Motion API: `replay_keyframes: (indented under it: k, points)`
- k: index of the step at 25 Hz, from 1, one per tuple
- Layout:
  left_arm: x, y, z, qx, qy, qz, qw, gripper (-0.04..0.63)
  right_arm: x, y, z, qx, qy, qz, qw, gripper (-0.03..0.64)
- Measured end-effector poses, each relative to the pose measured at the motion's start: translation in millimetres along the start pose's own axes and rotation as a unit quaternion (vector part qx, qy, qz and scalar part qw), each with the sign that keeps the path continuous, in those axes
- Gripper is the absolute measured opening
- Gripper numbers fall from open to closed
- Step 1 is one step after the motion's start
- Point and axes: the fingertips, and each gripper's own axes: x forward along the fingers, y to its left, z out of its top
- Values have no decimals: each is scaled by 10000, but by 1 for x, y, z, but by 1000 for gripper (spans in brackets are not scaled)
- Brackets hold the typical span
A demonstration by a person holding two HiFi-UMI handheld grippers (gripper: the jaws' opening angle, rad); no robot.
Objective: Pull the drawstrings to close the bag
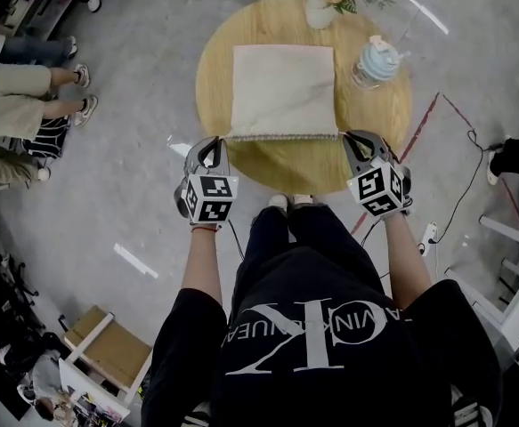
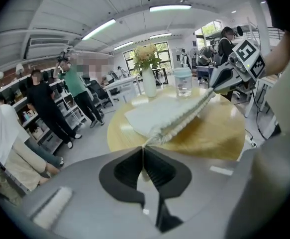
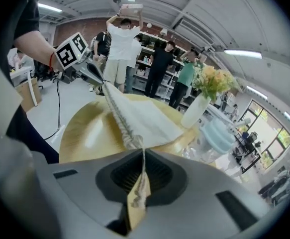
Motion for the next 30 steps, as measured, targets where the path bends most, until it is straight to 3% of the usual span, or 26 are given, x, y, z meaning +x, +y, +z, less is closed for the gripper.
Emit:
replay_keyframes:
  k: [5, 9, 25, 30]
  points:
    - [-14, 29, 34, -135, -429, 394, 9982, 18, -11, -27, 19, 173, -204, -390, 9989, 23]
    - [-26, 44, 58, -31, -737, 679, 9950, 18, -21, -51, 35, 359, -394, -732, 9959, 23]
    - [-55, 85, 105, 185, -1099, 1359, 9844, 18, -56, -111, 69, 241, -558, -1762, 9825, 23]
    - [-64, 96, 118, 75, -1238, 1457, 9815, 18, -64, -125, 79, 256, -656, -1955, 9782, 23]
